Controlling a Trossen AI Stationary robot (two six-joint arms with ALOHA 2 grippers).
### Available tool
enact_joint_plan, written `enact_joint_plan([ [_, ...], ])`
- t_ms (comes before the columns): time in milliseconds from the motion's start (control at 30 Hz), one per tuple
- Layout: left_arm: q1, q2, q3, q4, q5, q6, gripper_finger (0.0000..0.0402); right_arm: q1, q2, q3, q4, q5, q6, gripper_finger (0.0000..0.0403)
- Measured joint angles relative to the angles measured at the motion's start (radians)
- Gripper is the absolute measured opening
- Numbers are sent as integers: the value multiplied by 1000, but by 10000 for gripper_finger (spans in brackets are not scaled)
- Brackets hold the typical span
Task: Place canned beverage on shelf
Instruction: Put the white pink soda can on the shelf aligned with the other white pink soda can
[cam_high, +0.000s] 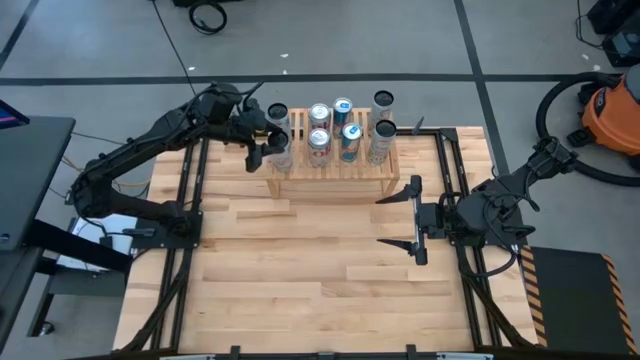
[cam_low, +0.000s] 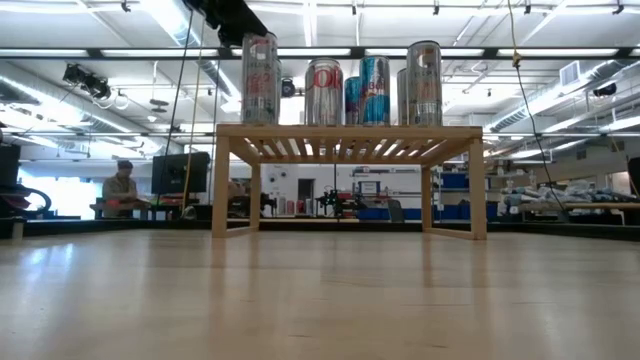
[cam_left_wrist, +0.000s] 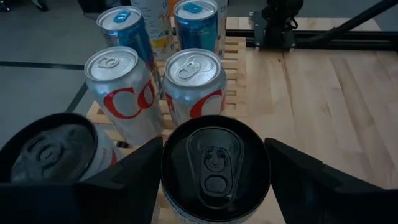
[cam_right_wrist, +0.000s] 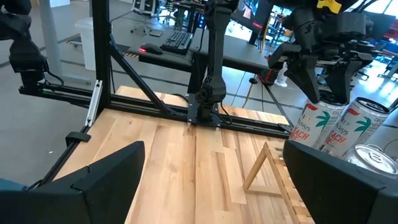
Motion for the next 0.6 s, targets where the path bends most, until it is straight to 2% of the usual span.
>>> enact_joint_plan([
  [600,7,-2,0,-5,-5,-8,268,0,0,0,4,0,0,393],
])
